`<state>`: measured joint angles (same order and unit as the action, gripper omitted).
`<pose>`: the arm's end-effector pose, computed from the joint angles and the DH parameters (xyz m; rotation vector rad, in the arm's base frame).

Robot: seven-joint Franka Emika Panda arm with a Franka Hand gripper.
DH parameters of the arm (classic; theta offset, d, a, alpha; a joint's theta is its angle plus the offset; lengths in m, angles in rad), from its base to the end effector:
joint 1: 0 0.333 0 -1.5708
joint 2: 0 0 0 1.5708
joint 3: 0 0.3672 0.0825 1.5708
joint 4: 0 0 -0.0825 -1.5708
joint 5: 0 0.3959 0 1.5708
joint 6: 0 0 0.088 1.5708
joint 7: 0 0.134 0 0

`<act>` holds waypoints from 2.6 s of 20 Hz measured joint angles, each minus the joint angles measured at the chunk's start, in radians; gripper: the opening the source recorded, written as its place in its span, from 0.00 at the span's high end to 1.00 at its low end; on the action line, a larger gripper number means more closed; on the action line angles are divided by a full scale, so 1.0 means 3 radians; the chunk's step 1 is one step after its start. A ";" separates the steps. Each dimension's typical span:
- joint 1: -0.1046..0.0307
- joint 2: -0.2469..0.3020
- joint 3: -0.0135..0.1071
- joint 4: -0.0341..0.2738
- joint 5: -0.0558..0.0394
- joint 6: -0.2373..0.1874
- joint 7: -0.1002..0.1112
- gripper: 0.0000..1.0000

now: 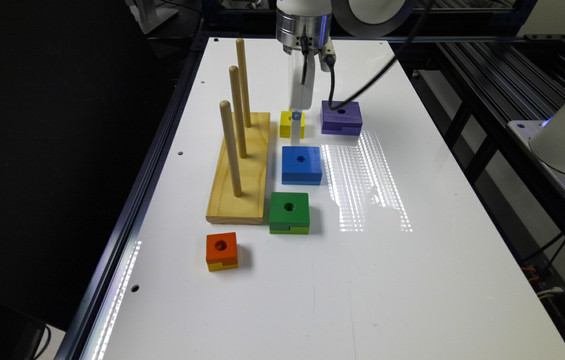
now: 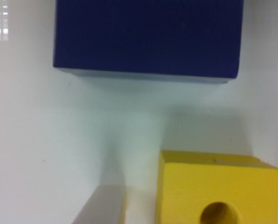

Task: Pick up yellow block.

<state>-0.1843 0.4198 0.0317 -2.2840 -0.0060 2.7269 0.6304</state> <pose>0.5523 -0.0843 0.1793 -2.8908 1.1890 -0.0316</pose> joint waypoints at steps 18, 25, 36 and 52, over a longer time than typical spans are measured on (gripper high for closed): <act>0.0000 0.0019 0.0002 0.0030 0.0000 0.0000 0.0000 1.00; -0.0001 0.0018 0.0002 0.0030 0.0000 -0.0003 0.0000 1.00; 0.0001 -0.0211 0.0063 0.0014 0.0001 -0.0240 0.0038 1.00; 0.0001 -0.0681 0.0121 -0.0049 0.0003 -0.0646 0.0082 1.00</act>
<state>-0.1840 0.2155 0.0680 -2.2987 -0.0051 2.5330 0.6550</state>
